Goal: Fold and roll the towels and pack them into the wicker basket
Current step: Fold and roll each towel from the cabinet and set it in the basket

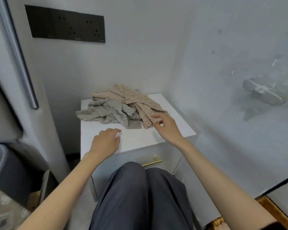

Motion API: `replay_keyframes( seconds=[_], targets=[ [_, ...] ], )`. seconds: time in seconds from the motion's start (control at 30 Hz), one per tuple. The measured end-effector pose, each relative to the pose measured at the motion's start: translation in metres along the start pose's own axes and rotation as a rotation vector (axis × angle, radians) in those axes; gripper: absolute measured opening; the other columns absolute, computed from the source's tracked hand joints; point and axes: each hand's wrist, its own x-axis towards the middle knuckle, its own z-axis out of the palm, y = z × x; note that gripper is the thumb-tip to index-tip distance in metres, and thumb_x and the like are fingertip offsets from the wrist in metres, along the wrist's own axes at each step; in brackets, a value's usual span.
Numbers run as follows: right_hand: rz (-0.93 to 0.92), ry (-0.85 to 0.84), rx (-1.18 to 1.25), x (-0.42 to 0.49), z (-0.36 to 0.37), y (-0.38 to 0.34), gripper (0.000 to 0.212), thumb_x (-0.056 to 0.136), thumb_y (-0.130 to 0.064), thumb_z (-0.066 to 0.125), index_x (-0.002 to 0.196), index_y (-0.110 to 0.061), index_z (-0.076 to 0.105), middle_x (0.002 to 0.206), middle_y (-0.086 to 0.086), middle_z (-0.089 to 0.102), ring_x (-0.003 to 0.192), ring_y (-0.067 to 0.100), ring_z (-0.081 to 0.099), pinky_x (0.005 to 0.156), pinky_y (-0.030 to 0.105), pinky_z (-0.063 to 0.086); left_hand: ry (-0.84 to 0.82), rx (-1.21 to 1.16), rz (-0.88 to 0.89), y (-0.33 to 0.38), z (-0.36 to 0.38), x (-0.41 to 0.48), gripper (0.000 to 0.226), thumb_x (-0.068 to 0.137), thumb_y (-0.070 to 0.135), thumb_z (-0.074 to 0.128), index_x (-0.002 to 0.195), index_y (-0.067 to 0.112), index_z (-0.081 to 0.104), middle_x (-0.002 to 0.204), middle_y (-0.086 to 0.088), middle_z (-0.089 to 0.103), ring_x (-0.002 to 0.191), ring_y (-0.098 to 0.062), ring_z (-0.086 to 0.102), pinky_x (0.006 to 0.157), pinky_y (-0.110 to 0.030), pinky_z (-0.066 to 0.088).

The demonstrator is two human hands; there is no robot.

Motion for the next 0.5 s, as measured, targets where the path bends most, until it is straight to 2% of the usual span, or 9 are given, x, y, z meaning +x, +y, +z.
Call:
replay_keyframes(
  seconds=[0.07,0.1,0.2,0.27,0.33,0.4,0.5],
  targets=[
    [-0.008,-0.023,-0.056,0.016,0.007,-0.003,0.034,0.091,-0.01,0.048,0.122,-0.019,0.058,0.13,-0.001,0.053,0.107,0.015,0.054,0.094,0.03,0.044,0.004,0.066,-0.008,-0.006,0.003,0.002,0.041,0.101,0.027,0.036,0.142,0.026,0.041,0.142,-0.001,0.045,0.125,-0.025,0.044,0.097,-0.036,0.039],
    [-0.018,-0.033,-0.086,0.026,0.011,-0.005,0.034,0.092,-0.01,0.047,0.123,-0.019,0.057,0.133,0.0,0.05,0.115,0.017,0.051,0.096,0.032,0.043,0.02,0.09,-0.01,-0.01,0.004,0.004,0.041,0.101,0.027,0.035,0.141,0.026,0.042,0.14,-0.001,0.047,0.123,-0.024,0.044,0.096,-0.036,0.04],
    [-0.078,-0.013,-0.189,0.051,0.02,-0.009,0.033,0.092,-0.01,0.046,0.122,-0.018,0.059,0.137,0.003,0.045,0.127,0.019,0.04,0.094,0.023,0.033,0.059,0.108,0.006,-0.014,0.008,0.008,0.037,0.1,0.027,0.035,0.135,0.025,0.048,0.126,0.0,0.055,0.114,-0.022,0.047,0.087,-0.035,0.044],
    [-0.111,-0.019,-0.274,0.068,0.027,-0.012,0.033,0.094,-0.011,0.045,0.122,-0.019,0.06,0.143,0.005,0.041,0.133,0.023,0.032,0.099,0.024,0.027,0.078,0.122,0.013,-0.016,0.01,0.011,0.034,0.099,0.028,0.035,0.129,0.025,0.052,0.118,0.002,0.056,0.11,-0.02,0.047,0.078,-0.033,0.045],
    [-0.138,-0.048,-0.372,0.081,0.032,-0.014,0.033,0.097,-0.017,0.044,0.124,-0.022,0.061,0.149,0.007,0.037,0.136,0.028,0.027,0.108,0.033,0.024,0.1,0.161,0.027,-0.016,0.012,0.013,0.032,0.099,0.031,0.035,0.126,0.028,0.053,0.114,0.004,0.055,0.108,-0.019,0.048,0.072,-0.031,0.042],
    [-0.158,-0.063,-0.469,0.092,0.038,-0.013,0.033,0.099,-0.024,0.042,0.127,-0.026,0.06,0.151,0.004,0.036,0.135,0.029,0.029,0.109,0.037,0.024,0.118,0.173,0.034,-0.018,0.012,0.017,0.033,0.099,0.033,0.035,0.127,0.032,0.053,0.115,0.006,0.056,0.109,-0.018,0.048,0.071,-0.03,0.042],
    [-0.142,-0.033,-0.448,0.102,0.043,-0.013,0.036,0.101,-0.029,0.038,0.131,-0.027,0.057,0.148,-0.004,0.042,0.133,0.027,0.032,0.109,0.04,0.027,0.139,0.157,0.036,-0.022,0.01,0.021,0.034,0.099,0.035,0.035,0.127,0.037,0.053,0.116,0.01,0.057,0.11,-0.016,0.05,0.072,-0.029,0.043]
  ],
)
